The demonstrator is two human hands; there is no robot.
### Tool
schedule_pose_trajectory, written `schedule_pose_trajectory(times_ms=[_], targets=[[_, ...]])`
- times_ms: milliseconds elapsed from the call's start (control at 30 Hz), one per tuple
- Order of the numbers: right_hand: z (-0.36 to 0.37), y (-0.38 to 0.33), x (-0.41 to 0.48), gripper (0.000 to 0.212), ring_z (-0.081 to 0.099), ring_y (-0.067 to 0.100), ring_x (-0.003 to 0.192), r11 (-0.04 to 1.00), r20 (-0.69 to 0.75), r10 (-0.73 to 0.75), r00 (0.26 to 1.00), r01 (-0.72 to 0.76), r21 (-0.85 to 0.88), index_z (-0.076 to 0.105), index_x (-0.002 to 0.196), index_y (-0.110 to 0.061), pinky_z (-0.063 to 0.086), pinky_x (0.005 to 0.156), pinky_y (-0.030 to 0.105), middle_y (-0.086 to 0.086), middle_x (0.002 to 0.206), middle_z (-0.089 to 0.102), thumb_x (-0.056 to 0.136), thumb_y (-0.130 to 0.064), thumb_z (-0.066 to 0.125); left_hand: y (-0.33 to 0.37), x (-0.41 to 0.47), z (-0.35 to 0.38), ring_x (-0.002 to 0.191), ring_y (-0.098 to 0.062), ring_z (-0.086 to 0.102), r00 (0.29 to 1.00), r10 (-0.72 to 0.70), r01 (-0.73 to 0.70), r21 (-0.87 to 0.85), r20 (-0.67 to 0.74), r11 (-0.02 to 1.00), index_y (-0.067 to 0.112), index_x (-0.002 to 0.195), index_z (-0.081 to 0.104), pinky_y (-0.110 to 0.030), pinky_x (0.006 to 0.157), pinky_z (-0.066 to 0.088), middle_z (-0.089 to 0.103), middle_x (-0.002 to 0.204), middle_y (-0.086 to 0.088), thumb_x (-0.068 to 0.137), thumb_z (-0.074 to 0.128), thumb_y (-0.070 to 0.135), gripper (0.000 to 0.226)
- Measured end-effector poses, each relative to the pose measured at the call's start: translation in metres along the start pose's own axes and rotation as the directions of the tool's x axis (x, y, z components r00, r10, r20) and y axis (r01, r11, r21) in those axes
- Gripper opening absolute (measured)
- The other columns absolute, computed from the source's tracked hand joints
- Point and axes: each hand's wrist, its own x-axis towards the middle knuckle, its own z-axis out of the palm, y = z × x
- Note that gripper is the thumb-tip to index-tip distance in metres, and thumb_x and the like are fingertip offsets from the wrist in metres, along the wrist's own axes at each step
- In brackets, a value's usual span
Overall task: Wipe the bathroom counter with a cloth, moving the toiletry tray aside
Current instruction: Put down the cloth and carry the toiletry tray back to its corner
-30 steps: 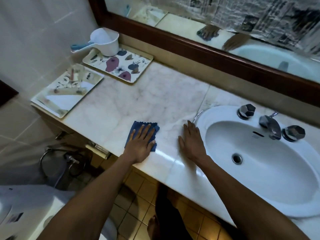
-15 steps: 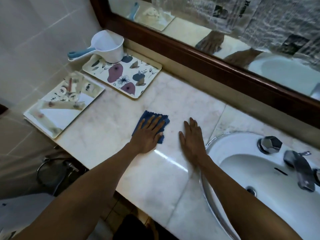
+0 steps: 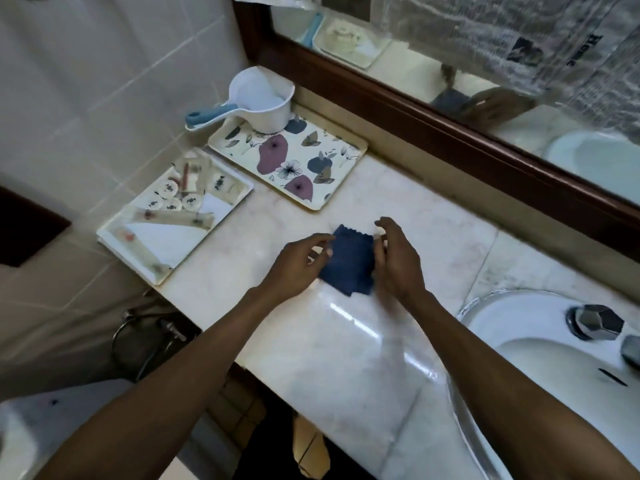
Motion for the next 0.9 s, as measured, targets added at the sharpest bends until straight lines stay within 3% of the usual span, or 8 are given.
schedule_pose_trajectory(times_ms=[100,200,300,400,500,633,767,900], targets=[[0.037,-0.052,0.017,0.03,0.062,0.012,0.098,0.999,-0.027,-0.047,0.999,0.046,-0.024,0.053,0.127,-0.027,0.049,0.091,0.036,-0.007,0.114,0.067,0.103,-0.036,0.038,-0.028,-0.02,-0.055,0.08,-0.01,0.069,0.991,-0.086,0.087,0.011,-0.104,0.996,0.034,0.122,0.064,-0.027,0.079,0.056,0.071,0.103,0.012,0.098,0.058,0.032,0.024],[0.087,-0.097,0.03,0.026,0.061,0.01,0.082,0.994,0.063,-0.112,0.992,0.112,-0.001,0.054,0.12,-0.028,0.051,0.081,0.036,-0.01,0.103,0.067,0.102,-0.039,0.038,-0.062,-0.041,-0.115,0.075,-0.013,0.07,0.962,-0.156,0.17,0.048,-0.225,0.984,0.035,0.118,0.064,-0.035,0.08,0.058,0.072,0.098,0.01,0.096,0.058,0.031,0.023],[0.134,-0.137,0.049,0.03,0.063,0.014,0.095,0.984,0.15,-0.171,0.974,0.175,-0.018,0.053,0.126,-0.024,0.05,0.085,0.035,-0.009,0.122,0.063,0.101,-0.036,0.042,-0.097,-0.06,-0.169,0.079,-0.015,0.071,0.897,-0.229,0.279,0.081,-0.378,0.957,0.031,0.119,0.063,-0.036,0.081,0.057,0.073,0.099,0.007,0.095,0.056,0.03,0.025],[0.169,-0.165,0.078,0.042,0.055,0.03,0.119,0.963,0.208,-0.242,0.948,0.261,-0.069,0.049,0.136,-0.008,0.046,0.098,0.04,0.012,0.135,0.056,0.099,-0.028,0.049,-0.126,-0.077,-0.205,0.085,-0.02,0.068,0.806,-0.304,0.379,0.048,-0.508,0.924,0.026,0.126,0.06,-0.037,0.084,0.055,0.069,0.113,0.004,0.096,0.06,0.03,0.03],[0.194,-0.187,0.109,0.051,0.051,0.041,0.122,0.932,0.229,-0.271,0.935,0.314,-0.179,0.044,0.138,0.003,0.043,0.099,0.044,0.023,0.135,0.052,0.096,-0.023,0.053,-0.152,-0.089,-0.227,0.119,-0.028,0.056,0.702,-0.359,0.48,0.037,-0.616,0.876,0.015,0.139,0.051,-0.041,0.103,0.047,0.054,0.138,-0.009,0.091,0.069,0.033,0.055],[0.214,-0.204,0.137,0.059,0.051,0.043,0.118,0.896,0.281,-0.283,0.917,0.357,-0.263,0.04,0.14,0.006,0.041,0.095,0.044,0.027,0.131,0.051,0.096,-0.033,0.049,-0.167,-0.094,-0.245,0.139,-0.032,0.04,0.619,-0.526,0.597,-0.085,-0.583,0.797,0.01,0.154,0.028,-0.037,0.112,0.034,0.035,0.153,-0.017,0.089,0.071,0.039,0.084],[0.233,-0.198,0.154,0.08,0.052,0.048,0.123,0.883,0.315,-0.24,0.918,0.341,-0.322,0.039,0.14,0.013,0.044,0.102,0.049,0.036,0.136,0.048,0.095,-0.053,0.033,-0.187,-0.088,-0.258,0.133,-0.032,0.048,0.625,-0.611,0.611,-0.183,-0.485,0.77,0.013,0.154,0.028,-0.043,0.109,0.043,0.044,0.149,-0.013,0.08,0.075,0.05,0.095],[0.251,-0.18,0.164,0.085,0.068,0.049,0.083,0.902,0.374,-0.199,0.906,0.318,-0.29,0.055,0.119,0.02,0.057,0.071,0.043,0.04,0.101,0.063,0.098,-0.057,0.028,-0.209,-0.082,-0.266,0.119,-0.028,0.059,0.621,-0.642,0.598,-0.257,-0.451,0.759,0.021,0.144,0.036,-0.047,0.097,0.053,0.056,0.138,-0.004,0.061,0.069,0.066,0.1]])
